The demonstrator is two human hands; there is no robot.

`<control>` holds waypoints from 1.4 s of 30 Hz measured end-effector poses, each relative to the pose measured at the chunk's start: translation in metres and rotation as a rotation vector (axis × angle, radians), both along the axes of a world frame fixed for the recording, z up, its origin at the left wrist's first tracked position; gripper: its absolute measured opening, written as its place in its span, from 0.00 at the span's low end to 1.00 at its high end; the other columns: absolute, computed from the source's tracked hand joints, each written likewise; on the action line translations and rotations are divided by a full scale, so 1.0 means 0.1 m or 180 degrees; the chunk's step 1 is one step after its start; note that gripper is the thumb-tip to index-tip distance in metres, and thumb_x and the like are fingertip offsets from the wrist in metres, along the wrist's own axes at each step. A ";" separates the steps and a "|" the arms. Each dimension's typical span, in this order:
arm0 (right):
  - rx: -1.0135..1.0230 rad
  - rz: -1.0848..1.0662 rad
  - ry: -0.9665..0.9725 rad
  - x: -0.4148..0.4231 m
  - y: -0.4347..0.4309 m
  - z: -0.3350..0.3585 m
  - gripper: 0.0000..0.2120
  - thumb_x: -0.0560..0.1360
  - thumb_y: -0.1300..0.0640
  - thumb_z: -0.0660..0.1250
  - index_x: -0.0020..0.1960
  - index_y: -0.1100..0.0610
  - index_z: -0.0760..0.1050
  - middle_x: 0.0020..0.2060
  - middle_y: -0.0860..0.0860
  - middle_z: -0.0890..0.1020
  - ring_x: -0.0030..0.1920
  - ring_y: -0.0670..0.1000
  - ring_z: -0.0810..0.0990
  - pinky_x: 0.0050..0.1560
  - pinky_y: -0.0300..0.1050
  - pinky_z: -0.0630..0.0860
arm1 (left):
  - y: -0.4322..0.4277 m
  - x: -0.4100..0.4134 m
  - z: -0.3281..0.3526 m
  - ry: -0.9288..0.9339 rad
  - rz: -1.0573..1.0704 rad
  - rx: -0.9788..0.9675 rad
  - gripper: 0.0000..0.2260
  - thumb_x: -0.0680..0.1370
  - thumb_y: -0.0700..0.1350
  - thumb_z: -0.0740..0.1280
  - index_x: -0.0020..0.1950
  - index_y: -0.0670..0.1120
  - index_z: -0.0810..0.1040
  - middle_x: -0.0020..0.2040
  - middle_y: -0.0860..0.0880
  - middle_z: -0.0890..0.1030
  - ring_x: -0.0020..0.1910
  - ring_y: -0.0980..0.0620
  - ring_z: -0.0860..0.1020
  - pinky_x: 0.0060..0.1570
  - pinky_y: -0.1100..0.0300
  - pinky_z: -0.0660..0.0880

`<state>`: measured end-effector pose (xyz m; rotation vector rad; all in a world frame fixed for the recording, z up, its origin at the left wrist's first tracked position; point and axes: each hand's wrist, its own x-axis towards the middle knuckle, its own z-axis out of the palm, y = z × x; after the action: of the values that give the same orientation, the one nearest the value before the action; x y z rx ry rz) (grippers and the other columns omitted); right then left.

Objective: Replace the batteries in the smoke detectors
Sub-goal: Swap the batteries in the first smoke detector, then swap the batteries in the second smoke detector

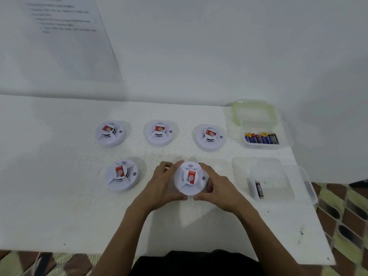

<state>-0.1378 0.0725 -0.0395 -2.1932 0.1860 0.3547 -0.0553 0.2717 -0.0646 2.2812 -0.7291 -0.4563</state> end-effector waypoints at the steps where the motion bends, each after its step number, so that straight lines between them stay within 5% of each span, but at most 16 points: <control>1: -0.0022 0.0009 0.0034 0.01 0.00 -0.02 0.42 0.70 0.48 0.76 0.76 0.43 0.55 0.67 0.45 0.75 0.60 0.45 0.77 0.60 0.36 0.71 | -0.01 0.00 -0.03 -0.0026 -0.0006 0.0038 0.43 0.60 0.66 0.71 0.72 0.59 0.58 0.62 0.51 0.65 0.57 0.55 0.65 0.61 0.58 0.70; 4: -0.0105 0.0041 0.0136 0.03 0.00 -0.04 0.42 0.72 0.49 0.75 0.77 0.47 0.54 0.71 0.47 0.70 0.68 0.50 0.72 0.65 0.40 0.68 | 0.00 0.01 -0.12 -0.0099 0.0015 0.0044 0.45 0.60 0.72 0.65 0.73 0.55 0.59 0.63 0.50 0.67 0.57 0.55 0.65 0.60 0.60 0.69; 10: -0.0234 0.0072 0.0211 0.04 0.01 -0.01 0.45 0.71 0.48 0.74 0.78 0.46 0.50 0.70 0.47 0.72 0.60 0.47 0.76 0.58 0.36 0.69 | -0.01 -0.05 -0.21 -0.0110 0.0182 -0.0133 0.50 0.59 0.77 0.62 0.74 0.51 0.60 0.65 0.49 0.68 0.59 0.54 0.67 0.60 0.63 0.66; 15: -0.0261 -0.0020 0.0196 0.00 0.02 -0.02 0.45 0.72 0.48 0.73 0.79 0.46 0.47 0.63 0.44 0.75 0.50 0.41 0.74 0.54 0.34 0.69 | 0.00 -0.09 -0.27 -0.0058 0.0378 -0.0336 0.47 0.60 0.75 0.66 0.72 0.50 0.63 0.65 0.50 0.70 0.61 0.54 0.69 0.61 0.64 0.66; 18: -0.0299 0.0002 0.0159 -0.05 0.04 -0.03 0.43 0.75 0.50 0.70 0.79 0.45 0.45 0.48 0.37 0.76 0.40 0.39 0.75 0.46 0.29 0.68 | 0.01 -0.11 -0.27 -0.0055 0.0404 -0.0359 0.48 0.61 0.78 0.61 0.72 0.49 0.63 0.65 0.54 0.69 0.61 0.58 0.68 0.61 0.70 0.61; 21: -0.0423 -0.0007 -0.0052 -0.09 0.05 -0.03 0.37 0.79 0.50 0.64 0.79 0.45 0.45 0.61 0.45 0.78 0.49 0.41 0.77 0.55 0.33 0.71 | 0.04 -0.14 -0.23 0.0004 0.0418 -0.0390 0.49 0.62 0.76 0.63 0.73 0.48 0.61 0.64 0.56 0.68 0.61 0.59 0.68 0.59 0.73 0.60; 27: -0.0815 0.0042 -0.0569 -0.09 0.23 0.22 0.27 0.80 0.54 0.61 0.77 0.47 0.57 0.60 0.49 0.79 0.49 0.44 0.77 0.49 0.34 0.71 | 0.25 -0.20 -0.03 -0.0024 0.0350 -0.0171 0.39 0.71 0.59 0.71 0.76 0.54 0.55 0.61 0.59 0.70 0.55 0.61 0.72 0.52 0.71 0.67; 35: -0.0267 0.0346 -0.0918 0.25 0.70 0.38 0.16 0.80 0.57 0.63 0.67 0.49 0.73 0.45 0.47 0.79 0.39 0.44 0.78 0.44 0.38 0.76 | 0.79 -0.12 0.34 -0.1005 0.0703 -0.0378 0.25 0.73 0.53 0.72 0.68 0.56 0.70 0.54 0.58 0.78 0.49 0.62 0.75 0.51 0.61 0.75; 39: 0.0021 0.0489 -0.0854 0.46 0.96 0.30 0.16 0.79 0.57 0.63 0.66 0.51 0.74 0.48 0.49 0.79 0.41 0.48 0.80 0.41 0.38 0.76 | 1.05 0.00 0.33 -0.1356 0.0949 -0.0156 0.27 0.70 0.56 0.71 0.68 0.52 0.72 0.64 0.51 0.73 0.59 0.50 0.70 0.58 0.51 0.71; 42: -0.0044 0.0625 -0.0704 0.62 1.13 0.20 0.18 0.80 0.57 0.63 0.69 0.53 0.71 0.54 0.52 0.79 0.45 0.50 0.80 0.48 0.42 0.77 | 1.20 0.09 0.24 -0.1098 0.1088 0.0326 0.35 0.67 0.58 0.74 0.71 0.56 0.65 0.73 0.51 0.63 0.69 0.47 0.61 0.64 0.45 0.62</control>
<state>-0.0760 0.1858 -0.0191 -2.2508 -0.1500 0.2165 -0.0466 0.3919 -0.0404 2.5488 -0.4671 0.0639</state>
